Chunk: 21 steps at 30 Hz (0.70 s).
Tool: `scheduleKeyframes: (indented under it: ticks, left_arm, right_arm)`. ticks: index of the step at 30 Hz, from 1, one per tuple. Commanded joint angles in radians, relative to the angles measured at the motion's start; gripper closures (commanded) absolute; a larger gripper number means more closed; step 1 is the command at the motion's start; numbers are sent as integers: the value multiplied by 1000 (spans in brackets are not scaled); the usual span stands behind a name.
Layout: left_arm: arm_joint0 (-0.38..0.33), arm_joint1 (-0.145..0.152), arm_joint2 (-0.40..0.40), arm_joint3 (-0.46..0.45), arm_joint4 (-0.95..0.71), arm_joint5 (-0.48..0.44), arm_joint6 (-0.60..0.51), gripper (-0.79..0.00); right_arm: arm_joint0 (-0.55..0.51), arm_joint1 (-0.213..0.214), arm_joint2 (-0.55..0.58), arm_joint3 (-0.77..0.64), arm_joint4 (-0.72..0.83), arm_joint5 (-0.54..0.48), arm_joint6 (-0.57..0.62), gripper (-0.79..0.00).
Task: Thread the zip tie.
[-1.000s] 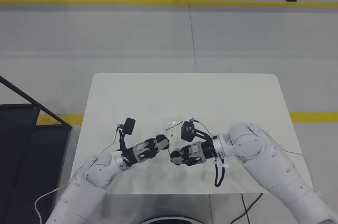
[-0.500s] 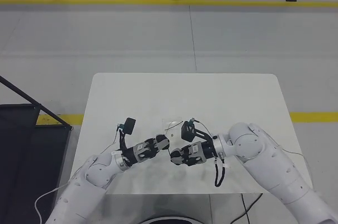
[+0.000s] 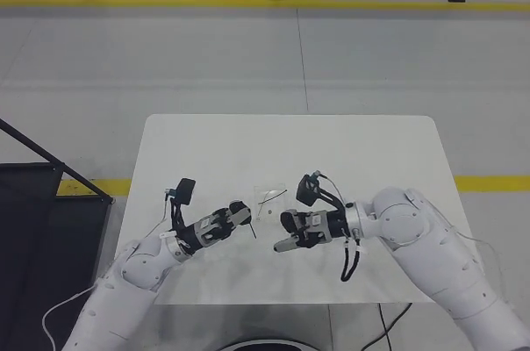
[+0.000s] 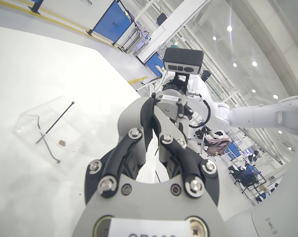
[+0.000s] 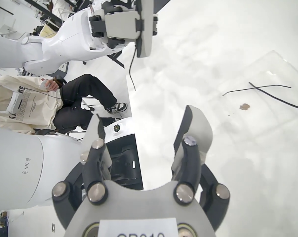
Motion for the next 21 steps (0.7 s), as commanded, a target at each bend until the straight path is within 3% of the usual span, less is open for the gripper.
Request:
scheduleKeyframes:
  ticks: [1, 6, 16, 21]
  left_arm:
    - [10, 6, -22, 4, -9, -18, -15, 0]
    - [34, 19, -60, 8, -26, -58, -44, 0]
    - [41, 21, -72, 9, -27, -57, -35, 0]
    - [50, 15, -68, -11, 55, -18, 24, 0]
  right_arm:
    - [17, 2, 12, 4, -18, 73, 8, -785]
    - [89, -16, -13, 55, -69, 280, 3, -785]
    - [94, -18, -16, 60, -76, 298, 0, -785]
    - [117, -33, -57, 54, -158, 446, -21, -785]
